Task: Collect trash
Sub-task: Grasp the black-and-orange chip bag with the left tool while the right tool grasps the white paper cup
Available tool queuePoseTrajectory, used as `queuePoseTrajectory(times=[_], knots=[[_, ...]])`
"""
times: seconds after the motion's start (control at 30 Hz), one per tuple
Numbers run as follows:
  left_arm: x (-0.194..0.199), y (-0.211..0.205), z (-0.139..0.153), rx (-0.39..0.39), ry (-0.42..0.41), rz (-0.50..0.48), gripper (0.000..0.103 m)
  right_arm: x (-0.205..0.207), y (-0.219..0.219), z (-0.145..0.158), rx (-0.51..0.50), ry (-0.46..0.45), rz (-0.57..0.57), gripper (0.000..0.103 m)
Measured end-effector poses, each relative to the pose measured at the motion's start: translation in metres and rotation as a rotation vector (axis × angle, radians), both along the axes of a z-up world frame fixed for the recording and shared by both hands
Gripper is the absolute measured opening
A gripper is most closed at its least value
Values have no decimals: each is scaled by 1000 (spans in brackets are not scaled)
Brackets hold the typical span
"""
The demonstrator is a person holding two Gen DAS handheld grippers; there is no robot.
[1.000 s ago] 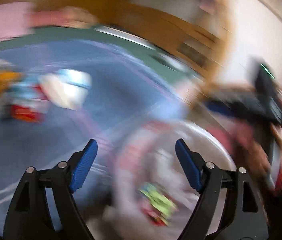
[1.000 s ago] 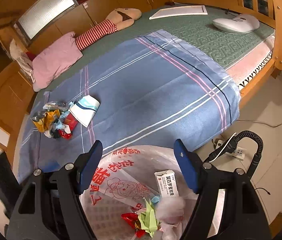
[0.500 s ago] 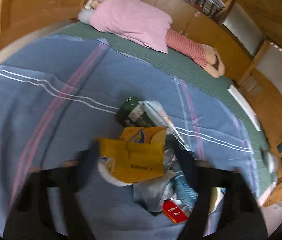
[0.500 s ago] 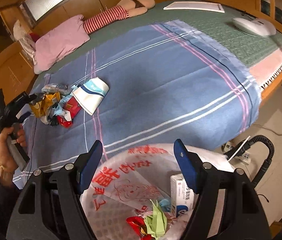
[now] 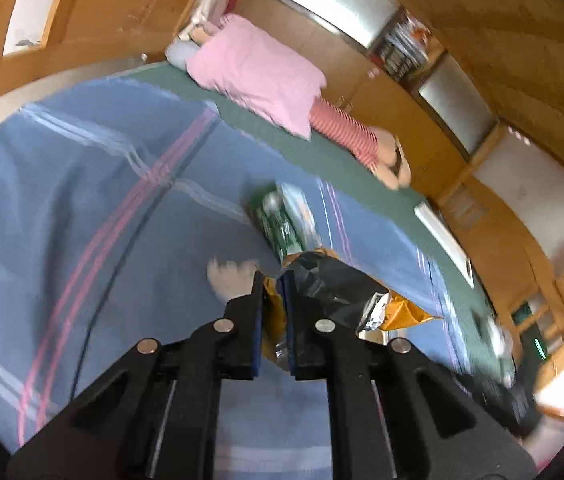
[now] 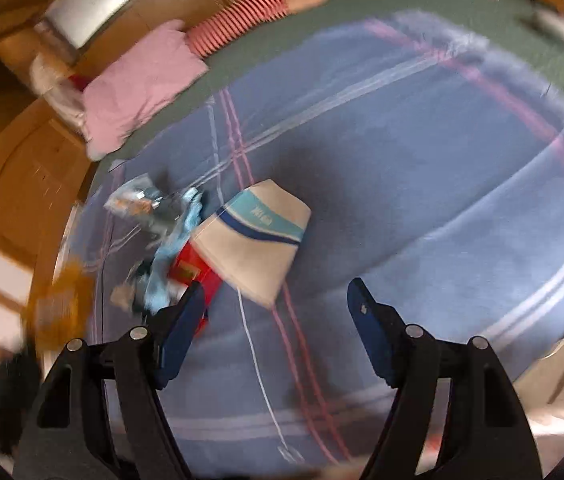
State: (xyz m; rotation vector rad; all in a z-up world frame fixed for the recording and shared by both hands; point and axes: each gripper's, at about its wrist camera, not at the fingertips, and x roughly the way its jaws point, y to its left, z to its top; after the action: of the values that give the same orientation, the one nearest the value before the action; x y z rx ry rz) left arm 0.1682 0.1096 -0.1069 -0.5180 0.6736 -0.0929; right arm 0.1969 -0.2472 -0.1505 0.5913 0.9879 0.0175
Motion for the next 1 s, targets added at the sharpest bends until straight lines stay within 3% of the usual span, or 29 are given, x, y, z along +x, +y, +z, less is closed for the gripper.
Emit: queuePoseTrajectory(times=[0.13, 0.23, 0.3, 0.47, 0.53, 0.67, 0.9, 1.0], knots=[[-18, -13, -9, 33, 37, -34, 10, 36, -3, -42, 139, 87, -91, 72], [-18, -15, -13, 45, 60, -32, 10, 44, -3, -53, 211, 80, -132, 72], [-17, -18, -14, 62, 67, -36, 10, 50, 3, -53, 206, 61, -136, 65], [-17, -20, -14, 87, 69, -37, 10, 60, 20, -50, 190, 63, -95, 34], [-18, -20, -13, 97, 74, -28, 10, 58, 23, -46, 174, 52, -80, 32], [-20, -21, -12, 132, 76, -11, 10, 37, 30, -24, 65, -8, -45, 29], [-23, -42, -2, 345, 53, 22, 10, -29, 41, 29, -271, -93, 45, 29], [-23, -48, 0, 395, 53, 22, 11, -53, 45, 39, -395, -105, 65, 29]])
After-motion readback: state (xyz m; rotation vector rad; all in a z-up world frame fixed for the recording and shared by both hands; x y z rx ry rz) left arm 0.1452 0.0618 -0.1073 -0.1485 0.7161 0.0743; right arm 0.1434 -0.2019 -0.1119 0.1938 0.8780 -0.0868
